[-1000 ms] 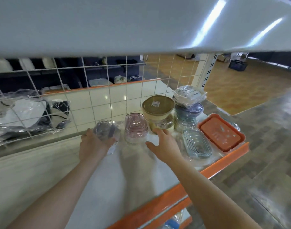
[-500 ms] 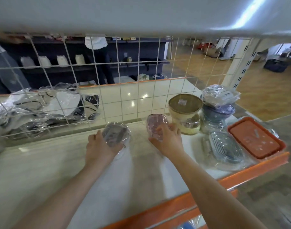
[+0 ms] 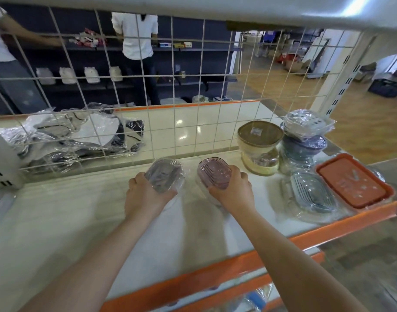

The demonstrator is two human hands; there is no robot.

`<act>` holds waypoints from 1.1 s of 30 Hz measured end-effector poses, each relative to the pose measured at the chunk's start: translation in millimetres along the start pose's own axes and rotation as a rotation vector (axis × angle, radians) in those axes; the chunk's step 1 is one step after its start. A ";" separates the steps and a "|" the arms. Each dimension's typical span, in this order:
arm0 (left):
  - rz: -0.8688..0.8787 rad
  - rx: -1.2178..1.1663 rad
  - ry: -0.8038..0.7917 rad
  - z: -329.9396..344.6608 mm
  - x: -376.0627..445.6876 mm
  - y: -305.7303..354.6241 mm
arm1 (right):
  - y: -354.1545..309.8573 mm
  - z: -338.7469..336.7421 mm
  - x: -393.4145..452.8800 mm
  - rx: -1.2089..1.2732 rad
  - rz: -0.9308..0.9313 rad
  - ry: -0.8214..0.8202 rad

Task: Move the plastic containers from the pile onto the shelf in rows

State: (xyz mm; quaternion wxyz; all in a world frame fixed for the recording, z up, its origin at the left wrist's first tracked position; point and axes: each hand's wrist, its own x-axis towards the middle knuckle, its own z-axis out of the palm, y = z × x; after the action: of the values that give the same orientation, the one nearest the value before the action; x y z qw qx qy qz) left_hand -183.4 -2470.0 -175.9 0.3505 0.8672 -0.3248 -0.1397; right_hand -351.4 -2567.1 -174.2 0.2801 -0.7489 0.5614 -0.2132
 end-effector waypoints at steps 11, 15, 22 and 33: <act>0.210 -0.129 0.109 -27.9 -61.3 -18.4 | 15.7 -23.4 -59.5 0.102 -0.123 0.102; 0.221 -0.187 0.152 -38.9 -104.9 -20.1 | 17.5 -34.2 -99.5 0.118 -0.178 0.128; 0.224 -0.185 0.189 -60.0 -188.8 -39.6 | 25.8 -43.6 -177.5 0.162 -0.221 0.129; 0.105 -0.162 0.330 -115.1 -291.5 -94.5 | -7.6 -29.9 -283.2 0.154 -0.284 -0.023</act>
State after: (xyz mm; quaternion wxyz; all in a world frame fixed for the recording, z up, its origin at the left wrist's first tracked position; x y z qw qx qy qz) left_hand -303.9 -2166.4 -155.3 0.4744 0.8292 -0.2956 -0.0029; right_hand -443.9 -2298.9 -148.1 0.3102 -0.7995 0.4286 -0.2843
